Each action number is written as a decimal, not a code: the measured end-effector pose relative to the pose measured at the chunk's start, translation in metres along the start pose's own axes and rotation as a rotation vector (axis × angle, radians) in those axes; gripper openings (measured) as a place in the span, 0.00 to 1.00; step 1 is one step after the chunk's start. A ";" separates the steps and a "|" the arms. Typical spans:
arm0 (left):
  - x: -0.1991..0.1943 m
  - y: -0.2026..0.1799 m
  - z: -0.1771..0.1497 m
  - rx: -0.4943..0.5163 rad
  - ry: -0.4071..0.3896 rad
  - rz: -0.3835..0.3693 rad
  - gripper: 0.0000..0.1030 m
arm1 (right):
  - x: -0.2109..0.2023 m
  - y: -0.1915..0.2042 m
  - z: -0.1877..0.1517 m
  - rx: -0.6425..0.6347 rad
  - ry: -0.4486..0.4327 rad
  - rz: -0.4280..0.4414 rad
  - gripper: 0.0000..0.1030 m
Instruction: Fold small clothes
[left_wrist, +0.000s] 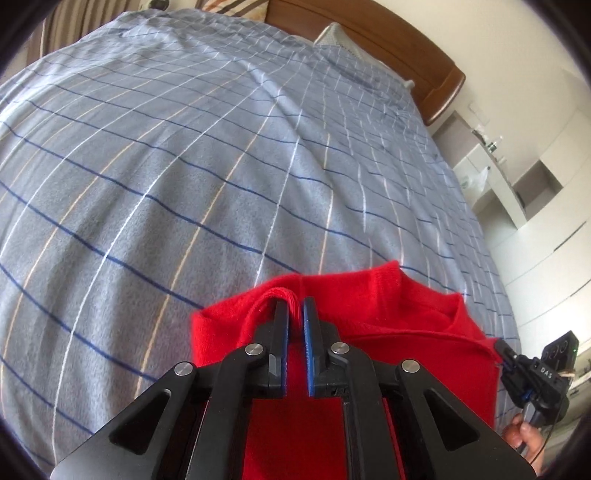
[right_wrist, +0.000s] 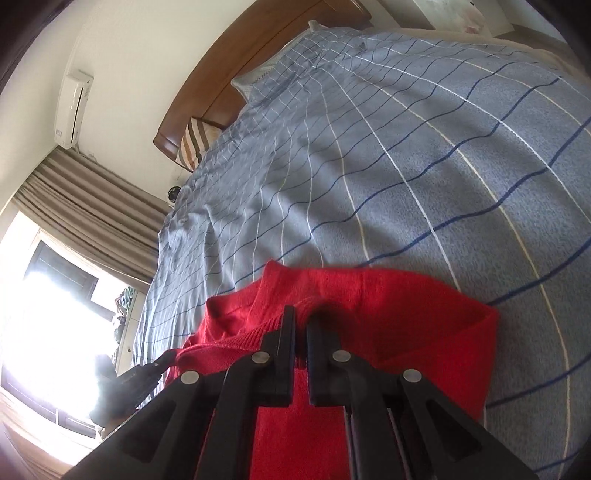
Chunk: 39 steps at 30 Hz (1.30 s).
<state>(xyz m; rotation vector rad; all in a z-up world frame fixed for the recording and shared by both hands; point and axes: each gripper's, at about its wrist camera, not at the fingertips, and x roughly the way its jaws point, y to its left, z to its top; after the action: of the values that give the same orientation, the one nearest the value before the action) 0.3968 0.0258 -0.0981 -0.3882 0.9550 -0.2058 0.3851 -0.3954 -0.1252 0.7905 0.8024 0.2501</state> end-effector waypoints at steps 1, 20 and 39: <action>0.001 0.002 0.002 -0.012 0.005 0.006 0.22 | 0.005 -0.004 0.005 0.017 -0.002 0.002 0.18; -0.098 0.026 -0.136 0.273 0.025 0.114 0.85 | -0.073 0.005 -0.128 -0.487 0.223 -0.202 0.43; -0.119 0.052 -0.212 0.344 -0.181 0.241 0.97 | -0.123 -0.003 -0.220 -0.507 0.034 -0.342 0.77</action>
<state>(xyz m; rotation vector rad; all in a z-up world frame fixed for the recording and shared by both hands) 0.1550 0.0646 -0.1390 0.0262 0.7621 -0.1098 0.1414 -0.3384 -0.1555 0.1681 0.8451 0.1492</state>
